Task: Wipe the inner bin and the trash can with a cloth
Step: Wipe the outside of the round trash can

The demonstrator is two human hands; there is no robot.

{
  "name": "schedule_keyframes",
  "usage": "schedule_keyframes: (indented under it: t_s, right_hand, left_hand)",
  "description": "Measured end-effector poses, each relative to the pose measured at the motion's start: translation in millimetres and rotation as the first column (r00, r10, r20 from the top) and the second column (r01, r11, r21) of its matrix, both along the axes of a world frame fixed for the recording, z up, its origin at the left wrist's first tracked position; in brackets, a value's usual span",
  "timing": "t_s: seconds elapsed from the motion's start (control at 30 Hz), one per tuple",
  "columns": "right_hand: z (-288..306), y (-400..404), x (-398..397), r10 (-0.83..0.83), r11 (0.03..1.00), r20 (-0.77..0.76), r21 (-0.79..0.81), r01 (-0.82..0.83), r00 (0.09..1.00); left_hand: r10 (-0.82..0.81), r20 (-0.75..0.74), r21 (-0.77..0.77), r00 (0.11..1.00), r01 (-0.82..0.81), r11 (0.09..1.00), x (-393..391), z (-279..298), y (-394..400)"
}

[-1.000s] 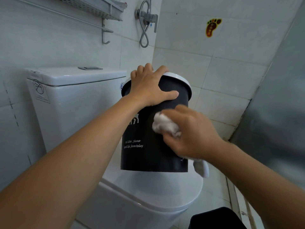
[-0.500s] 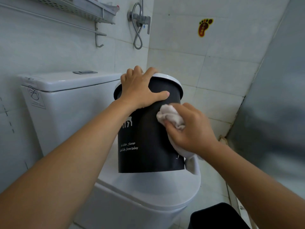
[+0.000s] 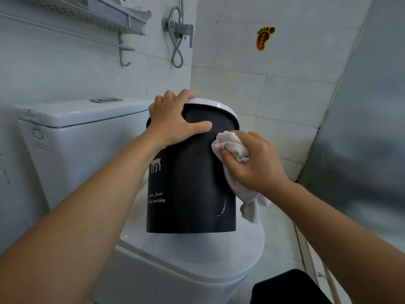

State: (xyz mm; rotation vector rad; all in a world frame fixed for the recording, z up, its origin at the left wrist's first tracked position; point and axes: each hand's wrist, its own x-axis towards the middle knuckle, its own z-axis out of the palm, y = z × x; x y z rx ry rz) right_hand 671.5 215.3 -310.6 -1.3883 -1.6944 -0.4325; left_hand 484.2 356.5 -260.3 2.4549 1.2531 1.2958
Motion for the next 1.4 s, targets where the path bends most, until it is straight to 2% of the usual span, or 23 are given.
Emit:
schedule_keyframes:
  t_s: [0.13, 0.2, 0.3, 0.4, 0.57, 0.67, 0.8, 1.0, 1.07, 1.17, 1.27, 1.33, 1.4]
  right_hand:
    - [-18, -2, -14, 0.070, 0.998, -0.072, -0.006, -0.070, 0.995]
    - [-26, -10, -24, 0.133, 0.991, -0.052, 0.005, -0.132, 0.990]
    - [-31, -29, -34, 0.204, 0.979, 0.039, -0.037, -0.203, 0.978]
    - [-32, -42, -38, 0.232, 0.970, 0.177, -0.108, -0.216, 0.956]
    - [-19, -29, -30, 0.155, 0.987, 0.125, -0.065, -0.148, 0.980]
    - [2, -9, -24, 0.072, 0.997, 0.023, 0.028, -0.073, 0.997]
    - [17, 7, -17, -0.004, 1.000, -0.006, 0.011, 0.004, 1.000]
    - [-21, -39, -28, 0.291, 0.936, 0.143, -0.245, -0.251, 0.946]
    - [-16, -35, -28, 0.265, 0.953, 0.136, -0.187, -0.238, 0.954]
    - [3, -8, -27, 0.092, 0.995, 0.014, -0.029, -0.092, 0.996]
    - [8, 5, -28, 0.008, 1.000, -0.067, 0.009, -0.007, 0.998]
    - [-6, -11, -34, 0.088, 0.996, 0.006, -0.033, -0.088, 0.996]
    - [-24, -35, -43, 0.220, 0.969, 0.114, -0.144, -0.203, 0.969]
  left_hand:
    - [0.024, 0.016, -0.067, 1.000, -0.023, 0.997, -18, 0, 9]
    - [0.040, 0.010, 0.006, 0.999, -0.040, 0.999, -18, 2, 7]
    - [0.028, -0.018, 0.146, 0.999, -0.025, 0.989, -10, 4, -2]
    - [-0.039, -0.078, 0.108, 0.996, 0.047, 0.993, 0, 7, -10]
    - [-0.005, 0.000, 0.113, 1.000, 0.005, 0.994, 7, 4, -6]
    - [-0.015, 0.079, 0.116, 0.997, 0.006, 0.993, 4, 1, -2]
    - [0.047, 0.046, 0.136, 0.998, -0.053, 0.989, 5, 1, -1]
    - [0.037, 0.059, 0.138, 0.998, -0.045, 0.989, 3, -1, 1]
    - [0.017, 0.058, 0.156, 0.998, -0.026, 0.987, 3, -1, -2]
    - [0.044, 0.059, 0.144, 0.997, -0.052, 0.988, 2, 1, -4]
    - [0.058, 0.068, 0.142, 0.996, -0.067, 0.988, -2, -1, -2]
    - [0.051, 0.087, 0.134, 0.995, -0.063, 0.989, -6, -3, 1]
    - [0.053, 0.107, 0.131, 0.993, -0.067, 0.989, -10, -4, 3]
